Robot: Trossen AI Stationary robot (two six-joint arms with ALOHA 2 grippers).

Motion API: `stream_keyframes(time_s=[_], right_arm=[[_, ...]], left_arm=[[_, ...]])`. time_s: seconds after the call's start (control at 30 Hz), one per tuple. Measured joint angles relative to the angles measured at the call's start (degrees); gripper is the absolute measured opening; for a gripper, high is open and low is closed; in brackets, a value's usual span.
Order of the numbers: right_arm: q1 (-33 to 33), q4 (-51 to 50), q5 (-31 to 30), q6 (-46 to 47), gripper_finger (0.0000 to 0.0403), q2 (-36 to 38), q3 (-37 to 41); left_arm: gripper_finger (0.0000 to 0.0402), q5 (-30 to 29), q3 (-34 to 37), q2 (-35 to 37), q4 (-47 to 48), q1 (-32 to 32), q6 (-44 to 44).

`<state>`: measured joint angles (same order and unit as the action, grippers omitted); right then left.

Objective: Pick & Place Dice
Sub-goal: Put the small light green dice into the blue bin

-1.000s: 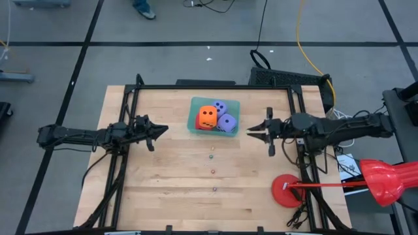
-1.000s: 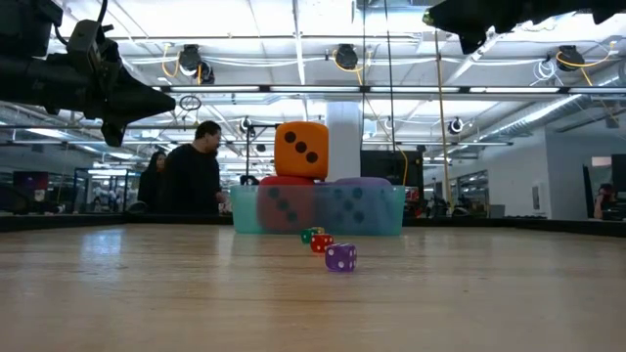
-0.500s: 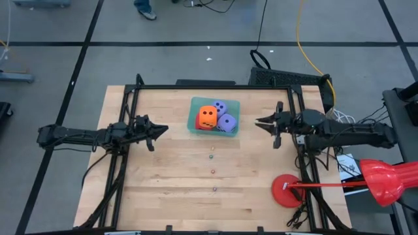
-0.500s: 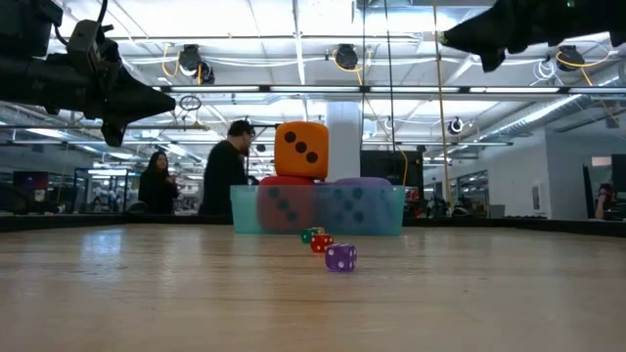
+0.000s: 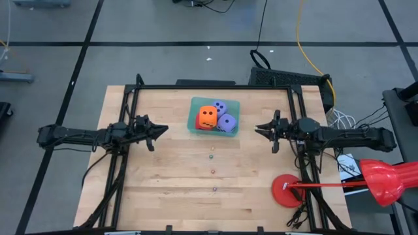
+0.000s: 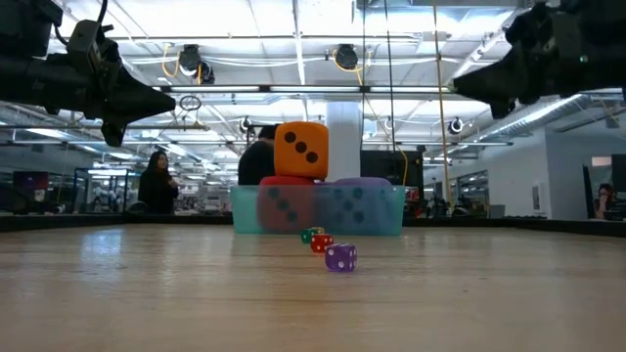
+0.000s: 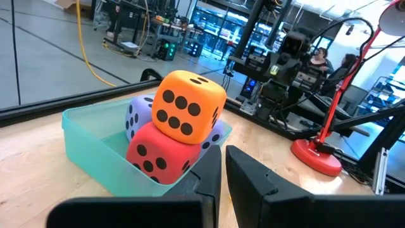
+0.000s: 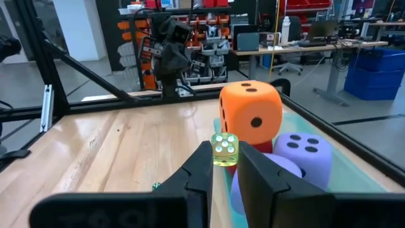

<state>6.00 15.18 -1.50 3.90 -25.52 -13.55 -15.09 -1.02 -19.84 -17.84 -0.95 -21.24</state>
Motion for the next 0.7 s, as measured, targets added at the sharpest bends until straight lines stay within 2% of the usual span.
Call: stream_keyframes(time_s=[0.3,0.7], right_arm=[[-0.02,5.13,-0.15,1.18,0.0047,0.02,5.43],[-0.02,5.61,-0.23,1.15,0.0047,-0.04,6.35]], left_arm=[[0.0033,0.00,0.00,0.00,-0.01,0.01,0.01],[0.0033,0.00,0.00,0.00,-0.01,0.02,0.01]])
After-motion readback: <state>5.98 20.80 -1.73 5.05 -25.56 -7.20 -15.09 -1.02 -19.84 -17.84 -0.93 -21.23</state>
